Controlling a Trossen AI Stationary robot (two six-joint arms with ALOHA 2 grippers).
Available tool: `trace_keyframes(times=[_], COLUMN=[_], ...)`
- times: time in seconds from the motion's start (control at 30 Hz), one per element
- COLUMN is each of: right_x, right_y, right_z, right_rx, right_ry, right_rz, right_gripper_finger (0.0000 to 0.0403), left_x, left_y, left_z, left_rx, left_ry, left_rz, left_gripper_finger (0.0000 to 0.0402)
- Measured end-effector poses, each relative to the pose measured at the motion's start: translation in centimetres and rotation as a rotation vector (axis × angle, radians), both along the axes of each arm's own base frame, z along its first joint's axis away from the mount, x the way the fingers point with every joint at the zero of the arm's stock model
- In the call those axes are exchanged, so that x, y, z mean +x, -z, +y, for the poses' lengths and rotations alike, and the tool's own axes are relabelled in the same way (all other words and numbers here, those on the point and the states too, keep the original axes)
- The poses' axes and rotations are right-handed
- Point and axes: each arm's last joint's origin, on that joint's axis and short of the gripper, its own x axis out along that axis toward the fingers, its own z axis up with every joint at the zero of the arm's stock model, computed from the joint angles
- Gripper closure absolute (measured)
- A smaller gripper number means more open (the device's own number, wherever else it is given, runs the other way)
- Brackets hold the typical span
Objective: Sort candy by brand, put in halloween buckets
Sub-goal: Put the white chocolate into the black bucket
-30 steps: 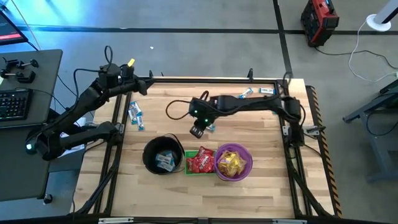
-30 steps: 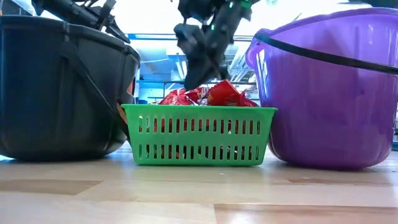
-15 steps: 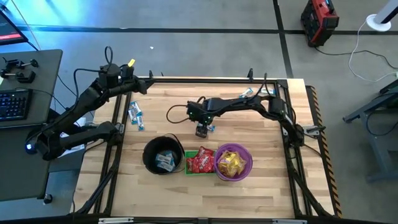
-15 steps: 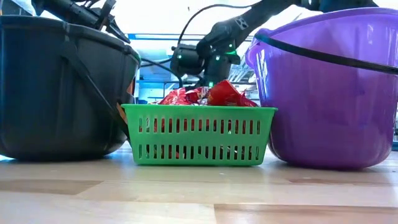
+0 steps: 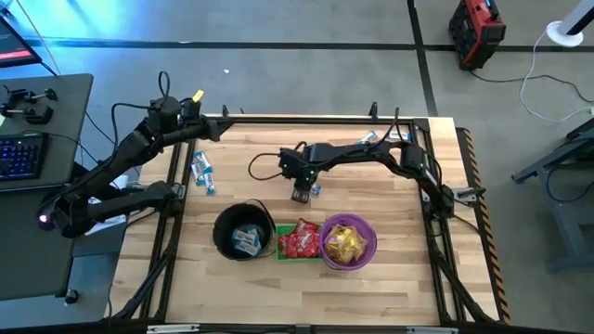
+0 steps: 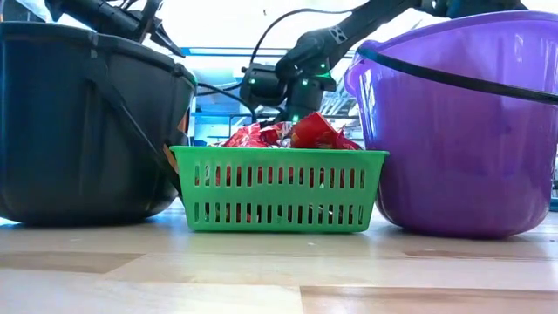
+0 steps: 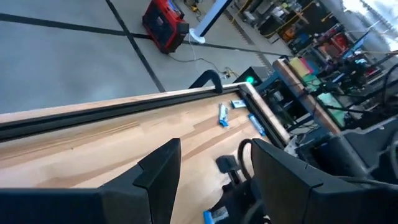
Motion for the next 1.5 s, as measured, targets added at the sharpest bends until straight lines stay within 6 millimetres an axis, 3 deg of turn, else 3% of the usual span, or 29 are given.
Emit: trace_keyframes(times=[0.23,0.43,0.6,0.87,0.97,1.07,1.2,1.33,1.43,1.5], right_x=[-0.4,-0.7,0.0,1.8,1.8,1.2,0.0,-0.8,-1.3,-1.6], right_y=[-2.4,-8.5,-11.5,-13.0,-12.9,-12.2,-10.8,-10.0,-9.2,-8.7], right_z=[0.5,0.7,2.2,6.5,7.4,6.4,3.6,0.1,-1.9,-2.3], right_rx=[0.019,0.006,0.103,0.14,0.044,-0.029,0.009,0.067,0.05,-0.009], right_ry=[-0.011,-0.007,-0.039,-0.237,-0.172,-0.044,0.176,0.356,0.325,0.156], right_rz=[-0.053,-0.274,-0.482,-0.697,-0.675,-0.568,-0.411,-0.345,-0.297,-0.253], right_gripper_finger=[0.0388,0.0401,0.0401,0.0401,0.0402,0.0403,0.0401,0.0367,0.0309,0.0265], left_x=[-0.2,-0.6,-0.6,-0.6,-0.6,-0.6,-0.6,-0.6,-0.6,-0.6], left_y=[-1.7,-2.4,-2.1,-2.1,-2.1,-2.1,-2.1,-2.1,-2.0,-1.9], left_z=[-0.5,-0.8,-0.8,-0.7,-0.7,-0.7,-0.7,-0.7,-0.7,-0.7], left_rx=[0.107,0.164,0.158,0.155,0.133,0.115,0.1,0.099,0.094,0.099], left_ry=[0.05,0.04,0.033,0.021,0.013,0.007,0.003,0.004,0.014,0.019], left_rz=[-0.122,-0.158,-0.129,-0.124,-0.138,-0.15,-0.159,-0.159,-0.155,-0.14], left_gripper_finger=[0.0215,0.0215,0.0215,0.0215,0.0215,0.0215,0.0215,0.0215,0.0215,0.0215])
